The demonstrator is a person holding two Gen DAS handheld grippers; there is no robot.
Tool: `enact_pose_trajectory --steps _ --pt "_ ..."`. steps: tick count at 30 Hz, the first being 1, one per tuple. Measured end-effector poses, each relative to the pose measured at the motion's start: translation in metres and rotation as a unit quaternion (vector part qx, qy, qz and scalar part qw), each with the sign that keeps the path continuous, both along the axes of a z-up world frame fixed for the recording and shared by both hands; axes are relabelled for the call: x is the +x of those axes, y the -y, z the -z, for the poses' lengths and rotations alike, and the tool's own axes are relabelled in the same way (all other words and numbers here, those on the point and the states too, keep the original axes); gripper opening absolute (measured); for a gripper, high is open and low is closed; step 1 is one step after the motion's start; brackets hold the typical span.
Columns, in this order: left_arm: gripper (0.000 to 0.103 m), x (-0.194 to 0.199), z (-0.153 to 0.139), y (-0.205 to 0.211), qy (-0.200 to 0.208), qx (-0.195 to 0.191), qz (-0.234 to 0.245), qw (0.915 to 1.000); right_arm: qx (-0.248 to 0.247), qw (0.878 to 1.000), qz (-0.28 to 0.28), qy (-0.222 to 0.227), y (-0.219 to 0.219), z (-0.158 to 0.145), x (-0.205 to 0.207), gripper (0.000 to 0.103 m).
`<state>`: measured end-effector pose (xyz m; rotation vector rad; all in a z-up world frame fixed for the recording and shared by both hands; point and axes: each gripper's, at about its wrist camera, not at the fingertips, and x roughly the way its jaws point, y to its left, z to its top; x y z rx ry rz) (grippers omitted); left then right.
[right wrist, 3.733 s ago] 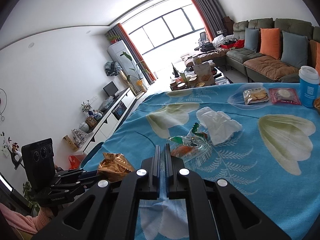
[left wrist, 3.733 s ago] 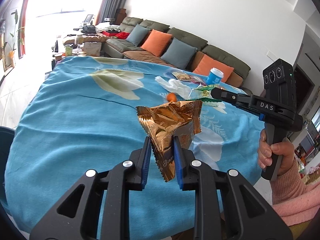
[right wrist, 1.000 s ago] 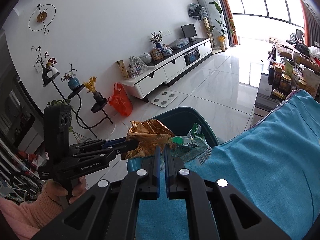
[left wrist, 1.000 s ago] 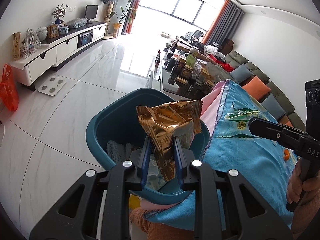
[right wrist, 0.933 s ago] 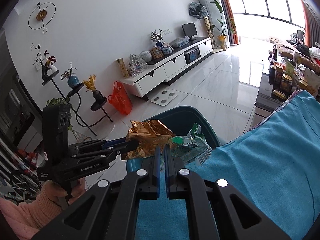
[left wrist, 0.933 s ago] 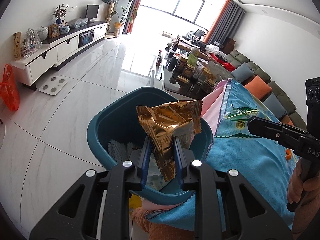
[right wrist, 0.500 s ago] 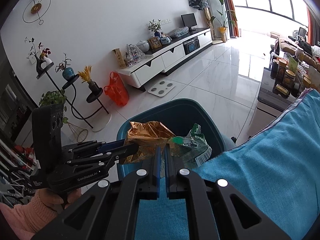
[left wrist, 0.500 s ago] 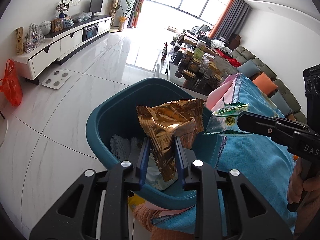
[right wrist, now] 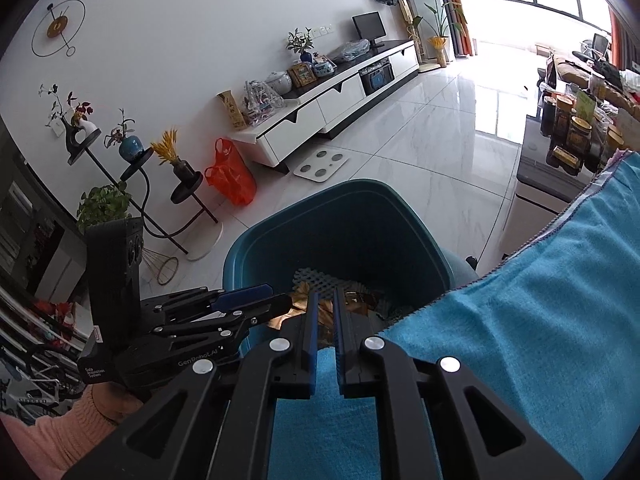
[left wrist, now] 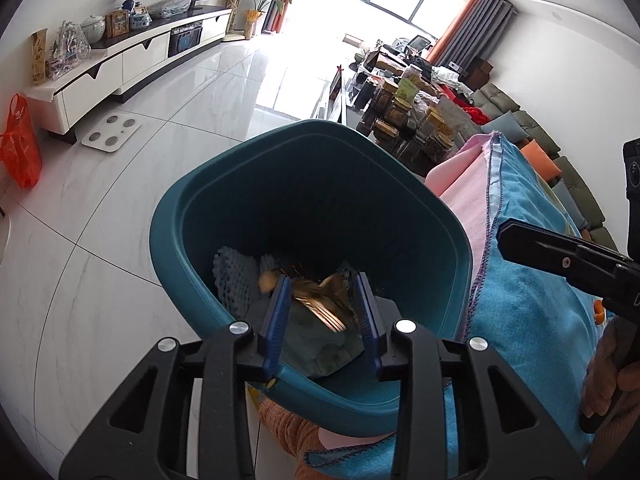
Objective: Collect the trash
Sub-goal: 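Lower the left tool into the teal bin and open it to drop the wrapper, then move both tools back over the bed toward the orange peel and tissue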
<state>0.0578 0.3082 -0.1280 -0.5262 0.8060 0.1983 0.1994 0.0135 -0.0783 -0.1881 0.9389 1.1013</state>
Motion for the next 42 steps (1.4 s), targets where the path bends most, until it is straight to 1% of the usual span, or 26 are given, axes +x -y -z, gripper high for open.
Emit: enact_pose_trajectory --steps 4,7,9,13,16,19,21,22,24,27,30,34,42 --pt "0.032 0.002 0.004 0.001 -0.001 -0.001 0.001 1.0000 0.012 1.000 0.009 -0.003 0.014 -0.005 0.002 0.008" --pt "0.036 -0.004 -0.001 0.003 0.007 0.006 0.001 1.0000 0.025 1.000 0.016 -0.003 0.030 -0.009 0.002 0.011" --pt "0.036 -0.006 -0.009 0.009 0.019 0.013 0.006 0.9997 0.035 0.999 0.021 -0.001 0.043 -0.012 0.000 0.015" --pt "0.045 -0.015 -0.034 0.024 0.051 0.033 0.022 0.9979 0.050 0.998 0.038 0.011 0.076 -0.019 -0.004 0.015" --pt "0.048 -0.016 -0.052 0.043 0.078 0.039 0.043 0.9953 0.062 0.996 0.057 0.014 0.104 -0.024 -0.007 0.016" --pt "0.055 -0.014 -0.069 0.071 0.099 0.056 0.072 0.9909 0.069 0.994 0.081 0.026 0.131 -0.027 -0.008 0.022" --pt "0.057 -0.013 -0.077 0.094 0.108 0.068 0.095 0.9873 0.076 0.992 0.097 0.030 0.148 -0.029 -0.010 0.023" --pt "0.058 -0.012 -0.081 0.107 0.112 0.075 0.106 0.9852 0.079 0.991 0.104 0.031 0.157 -0.029 -0.010 0.026" --pt "0.060 -0.009 -0.087 0.128 0.117 0.088 0.125 0.9814 0.083 0.989 0.120 0.036 0.173 -0.030 -0.011 0.027" --pt "0.062 -0.006 -0.096 0.159 0.125 0.091 0.154 0.9760 0.090 0.985 0.142 0.037 0.197 -0.030 -0.013 0.027" --pt "0.065 -0.003 -0.100 0.186 0.130 0.101 0.175 0.9707 0.094 0.981 0.167 0.040 0.221 -0.028 -0.014 0.027" --pt "0.066 0.001 -0.102 0.216 0.131 0.104 0.204 0.9645 0.099 0.975 0.195 0.040 0.247 -0.026 -0.013 0.028" --pt "0.068 0.008 -0.103 0.257 0.128 0.108 0.246 0.9546 0.099 0.965 0.241 0.043 0.291 -0.021 -0.012 0.032"
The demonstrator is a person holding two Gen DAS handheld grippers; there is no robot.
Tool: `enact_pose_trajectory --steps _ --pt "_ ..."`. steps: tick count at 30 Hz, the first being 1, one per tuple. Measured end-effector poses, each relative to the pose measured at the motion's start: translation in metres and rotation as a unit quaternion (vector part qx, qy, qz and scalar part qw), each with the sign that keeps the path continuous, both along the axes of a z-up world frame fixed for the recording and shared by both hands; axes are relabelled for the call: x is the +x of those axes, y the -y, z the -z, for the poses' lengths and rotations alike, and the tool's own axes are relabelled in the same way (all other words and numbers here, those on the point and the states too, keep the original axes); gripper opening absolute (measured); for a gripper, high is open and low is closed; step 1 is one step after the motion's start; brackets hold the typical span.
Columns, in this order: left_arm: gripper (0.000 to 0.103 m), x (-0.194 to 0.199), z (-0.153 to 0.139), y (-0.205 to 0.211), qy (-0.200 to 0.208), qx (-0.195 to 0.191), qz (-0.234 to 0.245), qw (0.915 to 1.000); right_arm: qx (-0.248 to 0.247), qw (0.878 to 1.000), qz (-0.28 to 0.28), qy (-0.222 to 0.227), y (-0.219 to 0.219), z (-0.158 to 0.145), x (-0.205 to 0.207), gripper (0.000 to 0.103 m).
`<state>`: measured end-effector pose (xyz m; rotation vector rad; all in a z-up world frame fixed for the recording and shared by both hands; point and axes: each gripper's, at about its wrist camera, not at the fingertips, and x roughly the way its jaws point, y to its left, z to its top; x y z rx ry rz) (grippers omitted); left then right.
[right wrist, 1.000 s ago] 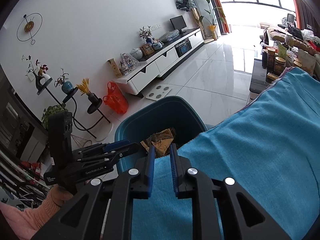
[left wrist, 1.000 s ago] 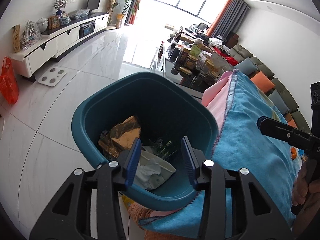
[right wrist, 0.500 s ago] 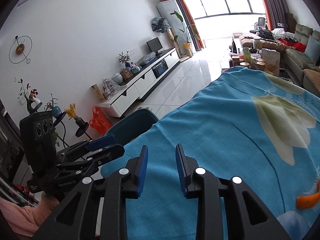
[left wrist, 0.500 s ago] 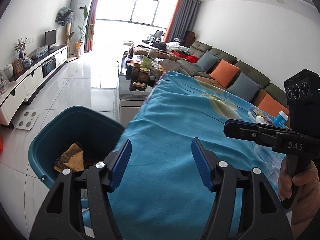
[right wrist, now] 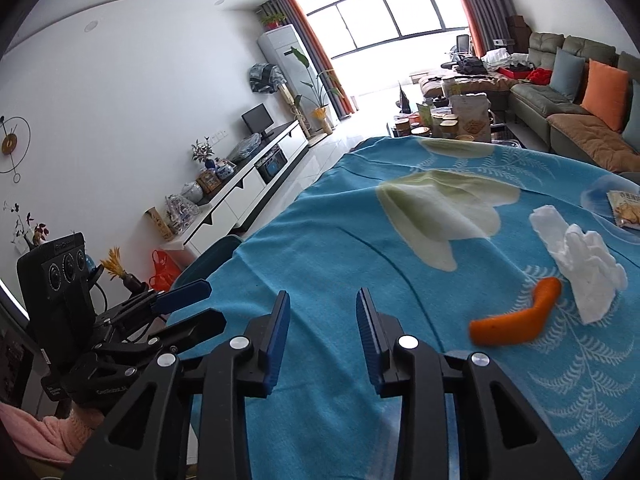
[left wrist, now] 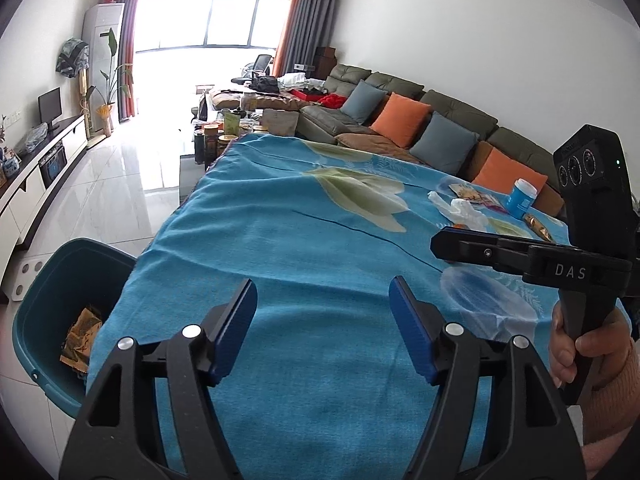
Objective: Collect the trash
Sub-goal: 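Move both tools back over the bed toward the orange peel and tissue, then grasp the orange peel with the left tool while the right tool grasps the white tissue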
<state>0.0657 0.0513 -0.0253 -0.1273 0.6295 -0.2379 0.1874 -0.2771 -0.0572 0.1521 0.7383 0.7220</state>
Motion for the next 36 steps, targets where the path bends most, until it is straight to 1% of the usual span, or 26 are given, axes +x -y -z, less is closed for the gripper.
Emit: enact_pose_trajectory --steps 2,4,8,10,13,16,21,25,30,36 --pt "0.068 0.002 0.001 0.006 -0.002 0.002 0.008 1.0000 -0.001 1.000 0.012 0.001 0.011 0.001 0.001 0.033" --pt "0.070 0.006 0.002 0.012 -0.005 0.003 0.018 0.9998 -0.002 1.000 0.026 0.003 0.024 0.002 0.002 0.036" --pt "0.071 0.019 0.006 0.031 -0.016 0.006 0.052 0.9985 -0.009 0.998 0.063 0.003 0.053 0.003 0.009 0.038" --pt "0.071 0.026 0.007 0.043 -0.021 0.007 0.069 0.9974 -0.014 0.996 0.086 0.005 0.068 0.003 0.012 0.041" --pt "0.071 0.038 0.008 0.063 -0.027 0.008 0.093 0.9952 -0.022 0.993 0.116 0.008 0.089 0.001 0.021 0.044" --pt "0.071 0.049 0.006 0.085 -0.028 0.012 0.121 0.9921 -0.030 0.989 0.143 0.006 0.105 0.003 0.031 0.046" --pt "0.070 0.067 0.006 0.120 -0.036 0.020 0.159 0.9864 -0.042 0.985 0.166 -0.004 0.124 0.011 0.051 0.047" --pt "0.064 0.082 0.011 0.142 -0.050 0.038 0.175 0.9825 -0.051 0.983 0.174 -0.012 0.130 0.016 0.066 0.049" --pt "0.059 0.102 0.019 0.158 -0.072 0.054 0.186 0.9785 -0.059 0.984 0.164 -0.025 0.126 0.023 0.076 0.051" --pt "0.044 0.121 0.031 0.170 -0.100 0.063 0.192 0.9743 -0.080 0.985 0.148 -0.034 0.115 0.032 0.078 0.051"
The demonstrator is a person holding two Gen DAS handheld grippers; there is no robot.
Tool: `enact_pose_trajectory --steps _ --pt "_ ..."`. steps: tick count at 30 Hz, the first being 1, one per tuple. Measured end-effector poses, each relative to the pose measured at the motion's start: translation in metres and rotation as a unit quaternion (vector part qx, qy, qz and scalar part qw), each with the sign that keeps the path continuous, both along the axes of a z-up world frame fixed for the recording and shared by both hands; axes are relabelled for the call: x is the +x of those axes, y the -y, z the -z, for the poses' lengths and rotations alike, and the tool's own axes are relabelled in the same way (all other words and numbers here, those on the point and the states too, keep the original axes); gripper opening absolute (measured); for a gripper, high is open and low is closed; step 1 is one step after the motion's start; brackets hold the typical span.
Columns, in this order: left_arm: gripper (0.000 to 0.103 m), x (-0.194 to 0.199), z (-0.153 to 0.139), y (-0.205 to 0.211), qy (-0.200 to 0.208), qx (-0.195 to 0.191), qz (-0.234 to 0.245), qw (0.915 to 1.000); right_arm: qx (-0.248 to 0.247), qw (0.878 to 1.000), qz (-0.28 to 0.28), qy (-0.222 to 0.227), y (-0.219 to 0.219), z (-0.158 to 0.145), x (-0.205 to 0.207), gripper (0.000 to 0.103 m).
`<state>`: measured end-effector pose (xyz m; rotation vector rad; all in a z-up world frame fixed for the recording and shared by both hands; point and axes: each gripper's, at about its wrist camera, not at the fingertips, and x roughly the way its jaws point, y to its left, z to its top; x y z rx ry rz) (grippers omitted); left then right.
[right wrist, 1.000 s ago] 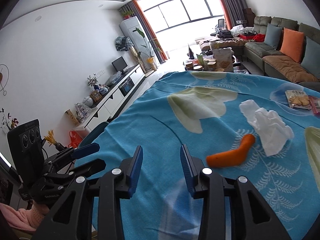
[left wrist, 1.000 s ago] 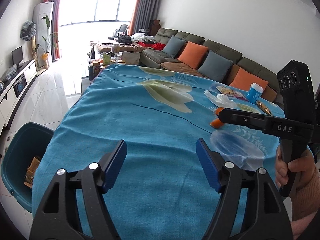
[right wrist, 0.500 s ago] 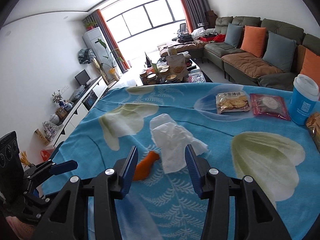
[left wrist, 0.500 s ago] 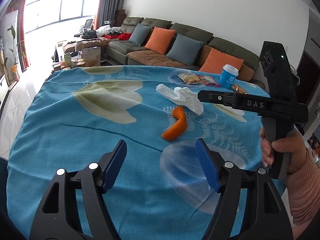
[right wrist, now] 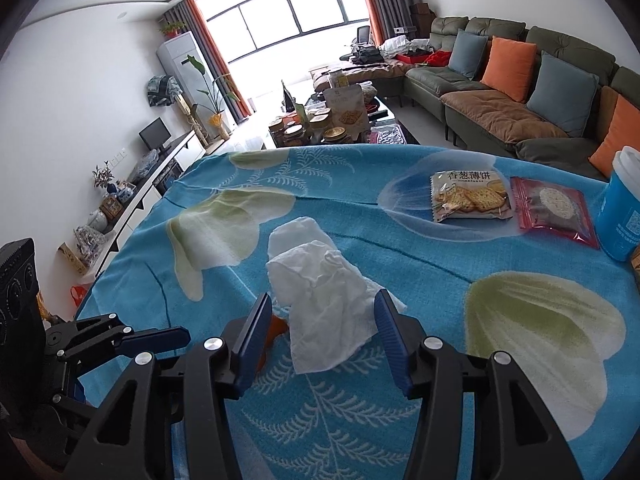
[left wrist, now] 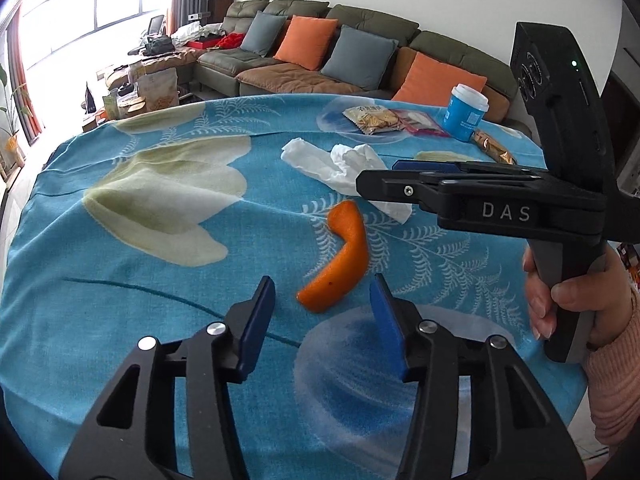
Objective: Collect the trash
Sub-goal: 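Grasp the orange peel with the left tool while the right tool grasps the white tissue, then lift the orange peel and tissue and carry them toward the teal bin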
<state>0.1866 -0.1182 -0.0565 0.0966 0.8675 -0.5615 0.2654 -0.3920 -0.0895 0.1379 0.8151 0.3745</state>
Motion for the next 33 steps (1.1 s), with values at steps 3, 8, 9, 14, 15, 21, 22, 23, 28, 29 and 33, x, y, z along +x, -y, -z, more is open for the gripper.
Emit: enact_pose_trajectory --steps 3,8,9,14,15,21,22,23,28,29,33 --pt "0.037 0.003 0.003 0.003 -0.004 0.002 0.001 1.0000 -0.002 1.000 -0.001 -0.008 -0.001 0.005 0.001 0.044" --pt "0.029 0.004 0.003 0.003 -0.002 -0.002 0.002 1.0000 0.001 1.000 0.000 -0.004 0.000 0.001 -0.002 0.020" --pt "0.029 0.003 0.003 0.003 -0.001 -0.002 0.003 1.0000 0.003 1.000 0.000 -0.002 0.001 0.001 -0.003 0.017" --pt "0.027 -0.006 -0.002 -0.001 0.016 -0.008 0.001 0.9998 0.013 1.000 -0.007 0.013 0.000 -0.007 -0.010 0.013" --pt "0.027 -0.008 -0.004 -0.003 0.018 -0.011 0.000 0.9998 0.014 1.000 -0.009 0.016 0.000 -0.010 -0.013 0.013" --pt "0.026 -0.022 -0.011 -0.024 0.026 -0.024 -0.016 0.9992 0.040 0.998 -0.025 0.033 -0.007 -0.022 -0.030 0.013" --pt "0.026 -0.025 -0.013 -0.029 0.030 -0.027 -0.020 0.9990 0.045 0.998 -0.029 0.035 -0.009 -0.024 -0.033 0.013" --pt "0.026 -0.029 -0.015 -0.034 0.032 -0.030 -0.023 0.9988 0.049 0.998 -0.033 0.037 -0.012 -0.025 -0.036 0.013" --pt "0.024 -0.047 -0.023 -0.062 0.047 -0.042 -0.042 0.9972 0.068 0.995 -0.053 0.042 -0.026 -0.029 -0.047 0.013" --pt "0.024 -0.051 -0.024 -0.070 0.049 -0.045 -0.047 0.9967 0.071 0.995 -0.058 0.041 -0.029 -0.029 -0.049 0.013" --pt "0.023 -0.065 -0.026 -0.092 0.053 -0.054 -0.060 0.9953 0.080 0.993 -0.073 0.037 -0.041 -0.028 -0.054 0.013"
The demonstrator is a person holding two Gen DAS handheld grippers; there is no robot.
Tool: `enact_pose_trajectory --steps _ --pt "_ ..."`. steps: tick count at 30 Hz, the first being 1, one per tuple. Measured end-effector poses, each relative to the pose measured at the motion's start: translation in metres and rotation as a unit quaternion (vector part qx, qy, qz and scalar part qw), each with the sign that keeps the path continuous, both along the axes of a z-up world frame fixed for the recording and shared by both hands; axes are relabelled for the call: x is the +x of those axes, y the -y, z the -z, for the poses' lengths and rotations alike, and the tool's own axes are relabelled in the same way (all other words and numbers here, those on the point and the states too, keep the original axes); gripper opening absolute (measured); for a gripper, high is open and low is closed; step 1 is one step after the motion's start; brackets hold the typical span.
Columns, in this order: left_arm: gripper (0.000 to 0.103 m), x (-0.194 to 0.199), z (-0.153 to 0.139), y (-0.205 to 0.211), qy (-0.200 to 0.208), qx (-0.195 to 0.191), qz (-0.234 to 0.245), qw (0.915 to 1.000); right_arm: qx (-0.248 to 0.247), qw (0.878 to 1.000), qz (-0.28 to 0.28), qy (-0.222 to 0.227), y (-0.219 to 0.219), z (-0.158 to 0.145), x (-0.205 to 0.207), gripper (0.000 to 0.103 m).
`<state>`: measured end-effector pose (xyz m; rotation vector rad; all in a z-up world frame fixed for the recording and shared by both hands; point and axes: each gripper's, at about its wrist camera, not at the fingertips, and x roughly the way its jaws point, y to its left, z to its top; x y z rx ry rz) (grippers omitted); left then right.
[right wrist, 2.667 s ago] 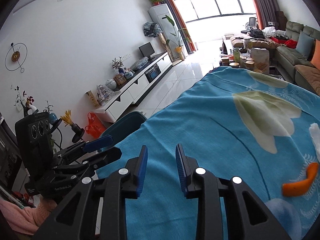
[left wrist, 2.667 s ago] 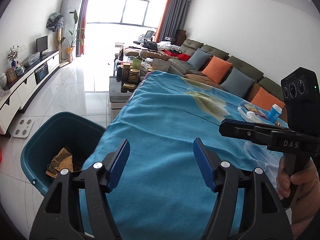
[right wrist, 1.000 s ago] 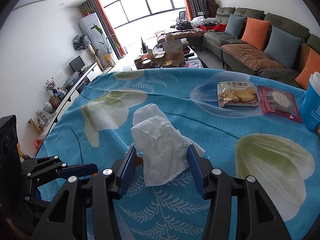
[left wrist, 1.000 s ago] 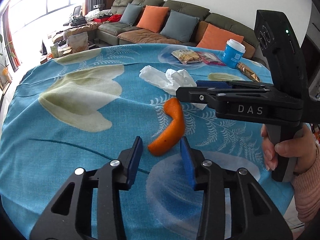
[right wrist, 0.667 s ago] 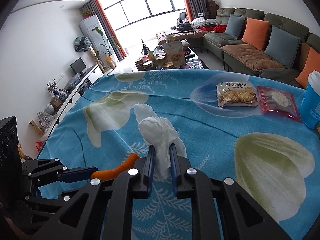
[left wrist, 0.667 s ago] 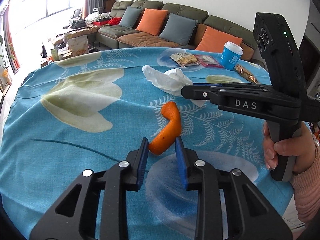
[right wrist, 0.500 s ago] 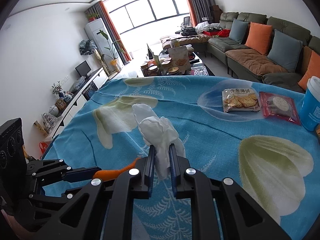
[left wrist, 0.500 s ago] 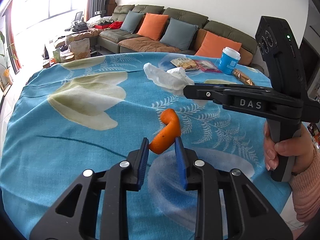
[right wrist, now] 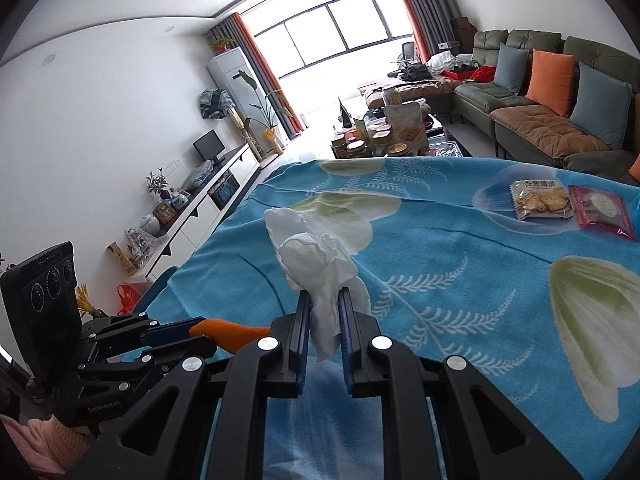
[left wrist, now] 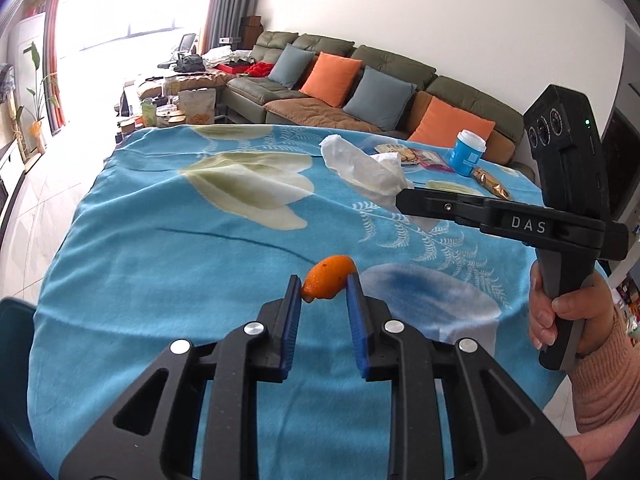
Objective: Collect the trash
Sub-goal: 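Lift the orange peel and tissue and carry them toward the teal bin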
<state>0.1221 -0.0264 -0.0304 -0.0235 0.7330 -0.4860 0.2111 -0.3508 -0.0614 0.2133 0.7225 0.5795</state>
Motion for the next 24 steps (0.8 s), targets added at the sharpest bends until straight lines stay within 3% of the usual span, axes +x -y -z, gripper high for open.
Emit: enact_pose_trajectory --steps 14,24 --pt "0.022 -0.050 -0.012 -0.075 0.029 -0.031 -0.047 0.9980 0.008 0.999 -0.048 -0.007 -0.044 0.004 -0.018 0.013" --pt "0.024 -0.059 -0.002 -0.092 0.021 -0.048 -0.052 0.9973 0.003 0.998 -0.065 -0.014 -0.062 0.009 -0.026 0.013"
